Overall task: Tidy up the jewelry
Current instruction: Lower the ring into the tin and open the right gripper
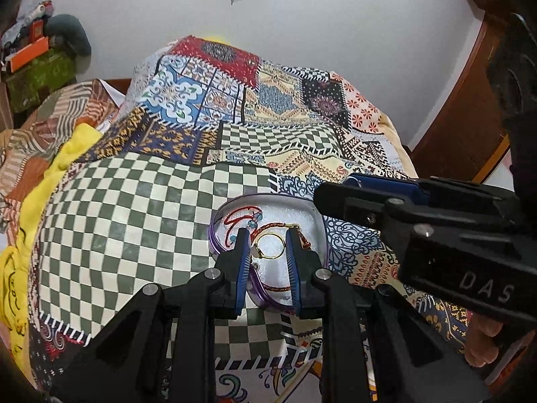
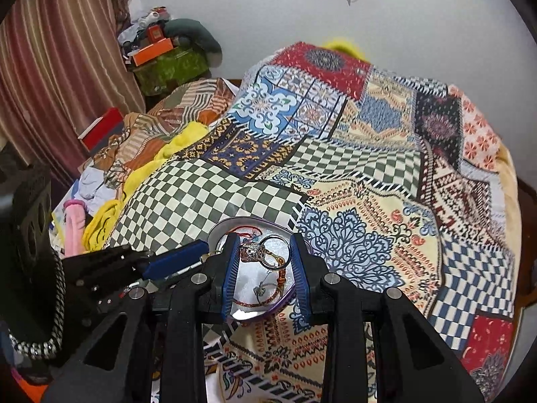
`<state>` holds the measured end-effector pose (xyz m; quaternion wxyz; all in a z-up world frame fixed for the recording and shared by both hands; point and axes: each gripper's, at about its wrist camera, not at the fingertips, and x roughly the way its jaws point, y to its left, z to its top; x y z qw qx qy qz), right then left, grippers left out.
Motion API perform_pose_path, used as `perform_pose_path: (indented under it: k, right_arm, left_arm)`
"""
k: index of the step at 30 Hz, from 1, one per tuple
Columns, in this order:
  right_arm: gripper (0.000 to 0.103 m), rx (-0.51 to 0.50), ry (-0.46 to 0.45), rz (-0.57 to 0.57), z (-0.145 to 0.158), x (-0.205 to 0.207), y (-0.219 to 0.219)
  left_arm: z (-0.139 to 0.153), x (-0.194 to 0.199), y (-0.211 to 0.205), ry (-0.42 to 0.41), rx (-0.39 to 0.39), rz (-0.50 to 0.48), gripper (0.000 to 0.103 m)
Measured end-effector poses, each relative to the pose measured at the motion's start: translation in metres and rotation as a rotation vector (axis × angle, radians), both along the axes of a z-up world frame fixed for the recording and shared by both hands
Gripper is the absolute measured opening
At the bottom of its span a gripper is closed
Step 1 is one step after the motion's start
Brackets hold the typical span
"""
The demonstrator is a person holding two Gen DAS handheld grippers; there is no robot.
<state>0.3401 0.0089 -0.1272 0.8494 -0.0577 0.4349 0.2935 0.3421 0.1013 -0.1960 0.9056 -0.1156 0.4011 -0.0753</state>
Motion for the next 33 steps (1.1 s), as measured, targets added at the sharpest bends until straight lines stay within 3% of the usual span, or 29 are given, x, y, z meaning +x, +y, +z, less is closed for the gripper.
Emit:
perform_pose_path:
  k: [5,22,25,33]
  right_arm:
    - [0.028,0.033,0.071,-0.001,-0.008,0.014,-0.001]
    - [0.029,0.038,0.157,0.016,-0.019,0.024,0.002]
    - [0.030,0.030,0.141,0.009,-0.015,0.019,0.000]
    - [0.030,0.026,0.059,-0.009,0.013,-0.008,-0.017]
  left_arm:
    - [-0.007,0.005,0.000,0.016,-0.001,-0.001,0.020]
    - [-0.007,0.005,-0.009,0.016,0.054,0.008,0.023]
    - [-0.002,0.001,-0.009,0.010,0.054,0.017,0.030]
    - [0.025,-0.023,-0.008,-0.024,0.078,0.031,0.030]
